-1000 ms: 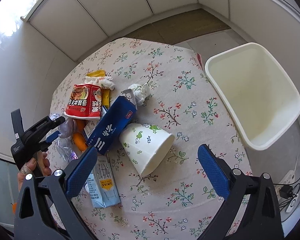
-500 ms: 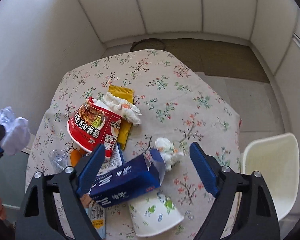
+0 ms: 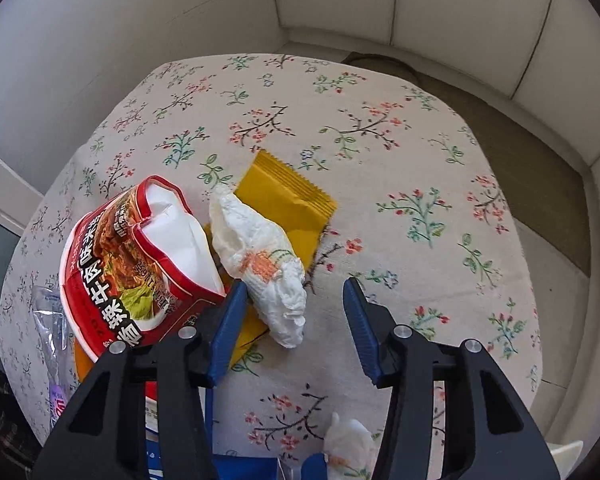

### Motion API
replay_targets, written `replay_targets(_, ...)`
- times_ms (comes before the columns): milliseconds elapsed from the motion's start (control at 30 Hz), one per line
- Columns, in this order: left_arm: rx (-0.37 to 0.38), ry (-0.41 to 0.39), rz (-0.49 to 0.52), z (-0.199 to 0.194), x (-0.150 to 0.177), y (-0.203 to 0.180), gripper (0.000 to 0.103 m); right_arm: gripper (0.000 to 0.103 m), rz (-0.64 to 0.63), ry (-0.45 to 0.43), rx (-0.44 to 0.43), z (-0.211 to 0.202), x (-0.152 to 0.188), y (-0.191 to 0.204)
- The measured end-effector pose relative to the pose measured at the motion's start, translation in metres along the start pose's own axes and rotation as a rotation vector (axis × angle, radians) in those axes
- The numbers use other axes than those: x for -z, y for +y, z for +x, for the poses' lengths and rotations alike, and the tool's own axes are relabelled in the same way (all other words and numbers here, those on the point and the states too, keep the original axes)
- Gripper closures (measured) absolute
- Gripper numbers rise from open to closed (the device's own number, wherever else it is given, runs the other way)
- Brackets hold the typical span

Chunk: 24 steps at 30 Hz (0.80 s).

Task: Collect trash
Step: 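Grasp the crumpled paper with the left gripper while the right gripper grasps the white tissue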

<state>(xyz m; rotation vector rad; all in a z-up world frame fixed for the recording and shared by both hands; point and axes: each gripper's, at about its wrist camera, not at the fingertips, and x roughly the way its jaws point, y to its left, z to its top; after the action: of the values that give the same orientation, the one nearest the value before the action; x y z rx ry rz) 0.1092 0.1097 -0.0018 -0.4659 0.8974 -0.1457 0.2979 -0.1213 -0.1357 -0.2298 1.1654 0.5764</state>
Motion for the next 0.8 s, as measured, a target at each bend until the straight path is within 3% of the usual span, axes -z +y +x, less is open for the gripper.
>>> replay_targets(167,-0.014,0.025,-0.016,0.006,0.001,0.011,0.044,0.053,-0.04,0.018,-0.054,0.015,-0.002,0.018)
replay_targets(233,-0.026,0.026,-0.021,0.006,0.002,0.015,0.044,0.061,-0.035,0.0,-0.052,0.014,-0.003,0.021)
replay_targets(400,-0.033,0.022,-0.035,0.002,0.002,0.019,0.044,0.063,-0.022,-0.036,-0.033,0.008,-0.001,0.031)
replay_targets(800,0.016,-0.028,-0.047,-0.023,0.003,0.005,0.044,0.063,0.115,-0.212,0.026,-0.083,0.032,0.053)
